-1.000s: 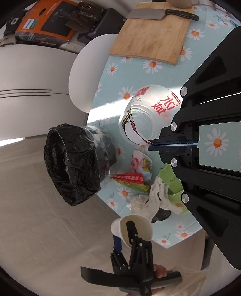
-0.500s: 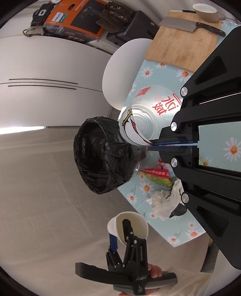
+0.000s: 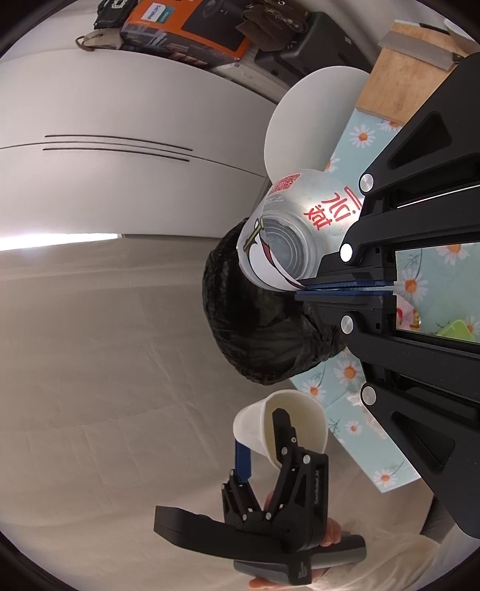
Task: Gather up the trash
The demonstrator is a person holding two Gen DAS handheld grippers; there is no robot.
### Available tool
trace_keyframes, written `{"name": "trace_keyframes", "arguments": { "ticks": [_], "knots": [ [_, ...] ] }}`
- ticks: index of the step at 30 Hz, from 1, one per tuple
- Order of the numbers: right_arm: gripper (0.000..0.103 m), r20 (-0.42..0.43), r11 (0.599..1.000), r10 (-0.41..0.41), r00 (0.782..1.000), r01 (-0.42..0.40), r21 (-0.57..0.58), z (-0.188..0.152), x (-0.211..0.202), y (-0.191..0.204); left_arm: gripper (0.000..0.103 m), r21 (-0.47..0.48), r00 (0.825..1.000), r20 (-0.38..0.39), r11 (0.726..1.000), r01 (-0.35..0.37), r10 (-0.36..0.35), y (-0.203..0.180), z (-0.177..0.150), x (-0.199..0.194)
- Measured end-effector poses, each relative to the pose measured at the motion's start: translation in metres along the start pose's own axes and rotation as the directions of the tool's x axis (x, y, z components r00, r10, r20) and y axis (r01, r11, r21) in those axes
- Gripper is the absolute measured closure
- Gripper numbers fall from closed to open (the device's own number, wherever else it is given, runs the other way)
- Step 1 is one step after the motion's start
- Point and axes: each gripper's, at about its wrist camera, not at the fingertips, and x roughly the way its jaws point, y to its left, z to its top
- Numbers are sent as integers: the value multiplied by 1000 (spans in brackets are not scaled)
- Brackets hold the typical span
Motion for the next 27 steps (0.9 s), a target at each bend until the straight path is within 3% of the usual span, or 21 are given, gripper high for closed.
{"name": "trace_keyframes", "arguments": {
  "ticks": [19,21,23,24,27],
  "knots": [
    [101,-78,999,32,996,-32,0,32,89,-15,34,89,998,-15,994,67,-66,9,49,90],
    [97,-80,1000,29,996,-29,3,30,93,-18,33,99,998,-8,993,63,-63,8,49,97],
    [95,-89,1000,14,996,-14,1,29,98,-21,20,115,998,0,992,56,-56,6,48,101],
    [88,-89,1000,-4,996,4,0,27,99,-22,12,114,998,0,991,68,-68,6,48,103],
    [73,-90,1000,-24,996,25,4,23,98,-26,8,90,995,-1,991,97,-97,8,46,104]
  ]
}}
